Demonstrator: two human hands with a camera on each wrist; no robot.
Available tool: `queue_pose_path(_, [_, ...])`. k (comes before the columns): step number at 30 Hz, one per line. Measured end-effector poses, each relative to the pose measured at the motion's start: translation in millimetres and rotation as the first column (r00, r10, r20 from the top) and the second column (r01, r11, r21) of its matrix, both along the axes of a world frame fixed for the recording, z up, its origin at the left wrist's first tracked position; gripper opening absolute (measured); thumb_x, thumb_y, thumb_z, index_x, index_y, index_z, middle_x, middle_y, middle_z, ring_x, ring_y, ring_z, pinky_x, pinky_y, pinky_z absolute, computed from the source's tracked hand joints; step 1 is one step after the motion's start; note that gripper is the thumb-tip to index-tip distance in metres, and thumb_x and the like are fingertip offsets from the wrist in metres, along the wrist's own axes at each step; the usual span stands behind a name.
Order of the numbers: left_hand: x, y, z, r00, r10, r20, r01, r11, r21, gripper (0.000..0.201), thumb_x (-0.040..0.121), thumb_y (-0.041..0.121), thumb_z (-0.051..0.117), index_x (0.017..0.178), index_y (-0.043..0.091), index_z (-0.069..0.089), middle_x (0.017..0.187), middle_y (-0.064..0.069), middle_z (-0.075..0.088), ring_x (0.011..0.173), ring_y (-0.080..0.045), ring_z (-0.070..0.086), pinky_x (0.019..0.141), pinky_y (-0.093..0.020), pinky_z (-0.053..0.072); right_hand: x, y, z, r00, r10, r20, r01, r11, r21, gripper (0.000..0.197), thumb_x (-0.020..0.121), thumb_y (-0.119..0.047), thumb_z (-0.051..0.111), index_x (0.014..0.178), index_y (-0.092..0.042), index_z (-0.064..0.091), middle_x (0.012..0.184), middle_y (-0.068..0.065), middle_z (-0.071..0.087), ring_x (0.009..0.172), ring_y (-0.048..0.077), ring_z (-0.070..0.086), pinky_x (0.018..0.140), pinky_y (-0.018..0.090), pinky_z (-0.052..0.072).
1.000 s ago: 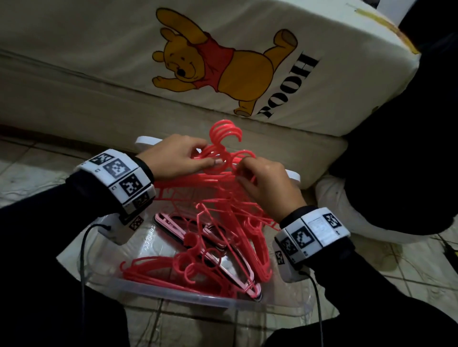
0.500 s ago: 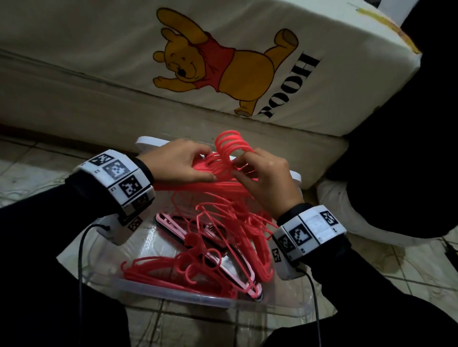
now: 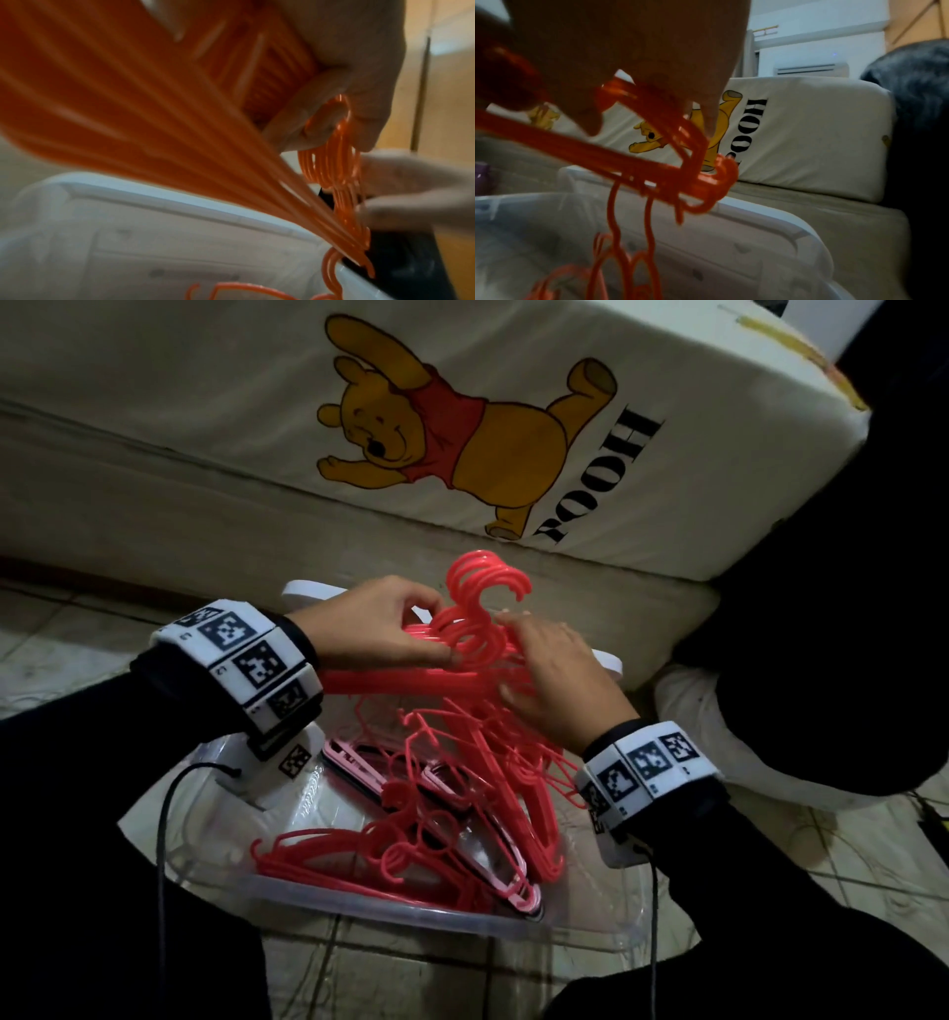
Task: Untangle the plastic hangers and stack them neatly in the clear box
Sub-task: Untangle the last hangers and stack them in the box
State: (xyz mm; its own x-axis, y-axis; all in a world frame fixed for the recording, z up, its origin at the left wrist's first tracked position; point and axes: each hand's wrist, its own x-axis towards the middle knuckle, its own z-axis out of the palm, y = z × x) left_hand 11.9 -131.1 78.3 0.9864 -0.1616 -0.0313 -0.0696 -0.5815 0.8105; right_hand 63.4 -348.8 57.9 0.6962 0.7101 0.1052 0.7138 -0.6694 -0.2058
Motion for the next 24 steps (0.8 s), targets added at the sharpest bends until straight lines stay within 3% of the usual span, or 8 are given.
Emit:
queue_pose_path(4, [-1.6,0.9,-0.3,0.999,-0.030,0.028,0.027,0.996,0.083,0.026,0.069,0.044,0.075,0.084,0.025,0.066,0.077,0.006,0.071,0.074,-0.013,0.067,0.078,-0.040,0.054,-7.0,8.8,-7.1,0.996,-0.087,0.022,0.087,0.996,0.014,0.020,0.093,-0.017,0.044,0.111,-0.013,0.049,0.108,0.010,0.060,0.098,0.032,0.058,0.071,0.038,0.037])
queue_pose_path(6, [-3.7,3.9,-1.4,0.989,-0.068,0.132,0.021,0.943,0.332,0.027,0.074,0.055,0.066,0.086,0.031,0.061,0.072,0.020,0.062,0.075,-0.009,0.064,0.069,-0.032,0.049,-11.8,11.6,-14.9,0.996,-0.083,0.040,0.087,0.993,-0.086,0.016,0.093,-0.014,0.044,0.109,-0.013,0.045,0.106,0.010,0.061,0.094,0.035,0.062,0.065,0.038,0.038])
queue_pose_path(8, [-5.8,4.7,-5.1,0.968,-0.084,0.236,-0.077,0.798,0.598,0.042,0.071,0.069,0.046,0.088,0.033,0.057,0.070,0.019,0.058,0.077,-0.014,0.062,0.061,-0.029,0.039,-15.9,14.2,-21.5,0.997,-0.067,0.027,0.070,0.991,-0.117,0.015,0.093,-0.012,0.044,0.108,-0.012,0.044,0.105,0.010,0.062,0.092,0.036,0.063,0.063,0.037,0.036])
queue_pose_path(10, [-5.3,3.0,-12.2,0.953,-0.069,0.294,-0.159,0.712,0.684,0.053,0.068,0.074,0.034,0.087,0.030,0.057,0.076,0.011,0.064,0.078,-0.019,0.062,0.061,-0.030,0.039,-16.9,16.6,-24.9,0.999,-0.046,-0.004,0.046,0.995,-0.091,0.011,0.093,-0.012,0.044,0.104,-0.012,0.043,0.104,0.011,0.063,0.091,0.035,0.064,0.064,0.037,0.037])
queue_pose_path(13, [-4.5,1.1,-17.4,0.943,-0.045,0.330,-0.201,0.712,0.673,0.058,0.072,0.079,0.032,0.081,0.028,0.057,0.073,0.007,0.064,0.076,-0.022,0.062,0.058,-0.030,0.034,-14.1,17.0,-24.3,0.997,-0.036,-0.066,0.032,0.998,-0.063,0.013,0.094,-0.014,0.045,0.107,-0.013,0.045,0.108,0.013,0.064,0.095,0.035,0.063,0.072,0.039,0.042])
queue_pose_path(17, [-5.7,0.6,-15.9,0.941,-0.066,0.331,-0.194,0.697,0.690,0.050,0.077,0.071,0.034,0.079,0.026,0.056,0.064,0.009,0.051,0.075,-0.024,0.062,0.057,-0.030,0.033,-10.8,15.1,-21.9,0.992,-0.007,-0.122,-0.004,0.996,-0.091,0.045,0.096,-0.017,0.046,0.139,-0.016,0.035,0.124,0.012,0.061,0.107,0.033,0.059,0.084,0.039,0.045])
queue_pose_path(21, [-7.1,-3.0,-15.6,0.941,-0.069,0.332,-0.197,0.685,0.701,0.048,0.081,0.069,0.034,0.081,0.026,0.057,0.065,0.006,0.053,0.076,-0.026,0.063,0.057,-0.030,0.033,-3.8,9.9,-11.9,0.984,0.056,-0.170,-0.073,0.993,-0.096,0.045,0.096,-0.026,0.046,0.140,-0.017,0.036,0.124,0.011,0.060,0.109,0.032,0.058,0.086,0.041,0.047])
queue_pose_path(24, [-4.9,2.1,-12.3,0.941,-0.064,0.332,-0.195,0.700,0.687,0.044,0.083,0.066,0.040,0.090,0.028,0.060,0.076,-0.001,0.065,0.081,-0.030,0.064,0.060,-0.031,0.035,9.9,-9.2,3.0,0.978,0.005,-0.208,-0.021,0.997,-0.072,0.054,0.092,-0.034,0.057,0.138,-0.013,0.040,0.131,0.007,0.057,0.118,0.024,0.054,0.096,0.033,0.042])
